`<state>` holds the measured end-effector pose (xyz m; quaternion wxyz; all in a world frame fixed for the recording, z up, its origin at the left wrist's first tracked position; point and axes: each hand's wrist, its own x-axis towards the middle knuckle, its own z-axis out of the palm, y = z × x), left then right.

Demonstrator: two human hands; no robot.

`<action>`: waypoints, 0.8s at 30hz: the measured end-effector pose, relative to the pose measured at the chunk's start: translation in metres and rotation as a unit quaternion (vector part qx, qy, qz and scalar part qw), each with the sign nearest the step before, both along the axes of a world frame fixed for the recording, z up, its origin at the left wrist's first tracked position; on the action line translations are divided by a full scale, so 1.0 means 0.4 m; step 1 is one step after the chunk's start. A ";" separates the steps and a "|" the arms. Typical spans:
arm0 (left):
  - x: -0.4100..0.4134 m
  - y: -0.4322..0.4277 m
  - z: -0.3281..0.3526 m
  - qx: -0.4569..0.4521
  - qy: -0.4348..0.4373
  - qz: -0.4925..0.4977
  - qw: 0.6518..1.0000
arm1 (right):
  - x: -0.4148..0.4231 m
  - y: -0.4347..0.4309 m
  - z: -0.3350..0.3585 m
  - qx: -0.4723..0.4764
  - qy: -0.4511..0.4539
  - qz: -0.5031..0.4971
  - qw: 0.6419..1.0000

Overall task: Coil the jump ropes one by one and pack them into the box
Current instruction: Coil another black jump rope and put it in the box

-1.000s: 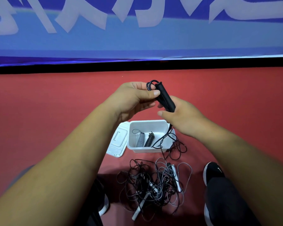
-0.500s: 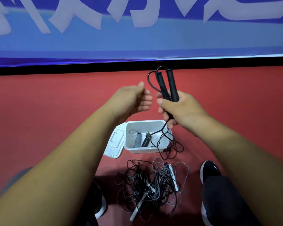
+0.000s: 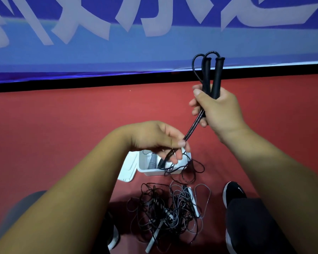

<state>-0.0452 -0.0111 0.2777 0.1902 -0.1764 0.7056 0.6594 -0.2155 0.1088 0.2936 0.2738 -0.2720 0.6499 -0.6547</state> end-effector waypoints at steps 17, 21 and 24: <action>0.018 -0.042 0.064 0.030 0.181 0.233 0.955 | 0.004 0.000 0.021 -0.066 -0.211 -0.011 0.975; 0.040 -0.072 0.074 -0.054 0.179 0.233 0.954 | 0.006 0.002 0.029 -0.070 -0.234 0.016 0.970; 0.049 -0.091 0.064 -0.214 0.153 0.228 0.937 | 0.007 0.009 0.039 -0.049 -0.229 0.049 0.971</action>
